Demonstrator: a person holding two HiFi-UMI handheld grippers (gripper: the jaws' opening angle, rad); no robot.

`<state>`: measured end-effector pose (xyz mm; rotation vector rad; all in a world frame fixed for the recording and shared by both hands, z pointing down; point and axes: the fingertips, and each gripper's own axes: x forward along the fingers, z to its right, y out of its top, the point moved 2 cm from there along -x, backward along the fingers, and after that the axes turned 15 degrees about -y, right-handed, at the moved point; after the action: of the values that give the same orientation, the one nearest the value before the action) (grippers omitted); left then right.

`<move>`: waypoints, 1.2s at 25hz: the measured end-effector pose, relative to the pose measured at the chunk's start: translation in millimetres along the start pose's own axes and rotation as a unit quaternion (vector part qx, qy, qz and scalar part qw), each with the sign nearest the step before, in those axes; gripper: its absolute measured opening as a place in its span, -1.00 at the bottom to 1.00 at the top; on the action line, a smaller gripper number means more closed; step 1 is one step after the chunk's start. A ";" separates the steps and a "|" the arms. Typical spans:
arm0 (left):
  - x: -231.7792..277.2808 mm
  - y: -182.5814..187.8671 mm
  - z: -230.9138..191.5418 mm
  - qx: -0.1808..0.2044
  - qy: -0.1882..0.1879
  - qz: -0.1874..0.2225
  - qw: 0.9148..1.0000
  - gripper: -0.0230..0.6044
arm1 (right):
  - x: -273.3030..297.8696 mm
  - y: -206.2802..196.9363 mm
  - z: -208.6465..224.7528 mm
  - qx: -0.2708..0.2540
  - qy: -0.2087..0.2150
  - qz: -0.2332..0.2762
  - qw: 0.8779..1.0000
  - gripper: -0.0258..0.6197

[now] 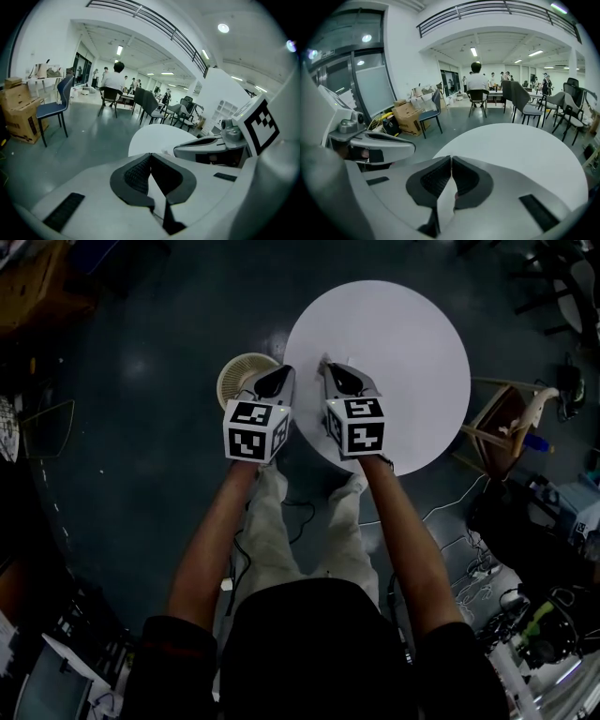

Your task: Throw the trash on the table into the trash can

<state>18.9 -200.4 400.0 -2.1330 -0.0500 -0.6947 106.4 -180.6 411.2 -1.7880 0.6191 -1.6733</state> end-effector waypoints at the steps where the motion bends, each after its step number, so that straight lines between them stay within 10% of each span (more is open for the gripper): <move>1: -5.6 -1.9 -0.4 -0.001 0.002 0.001 1.000 -0.88 | -3.5 -0.7 -5.7 0.001 0.004 0.000 1.000 -0.84; 30: -127.0 -112.0 -88.8 -0.082 0.081 0.018 0.993 -0.88 | 13.4 -58.1 -190.1 -0.046 0.103 -0.032 0.993 -0.84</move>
<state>-160.1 -171.3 460.6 -2.2201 0.1368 -0.8738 -85.1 -170.5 465.2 -1.7264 0.7463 -1.9175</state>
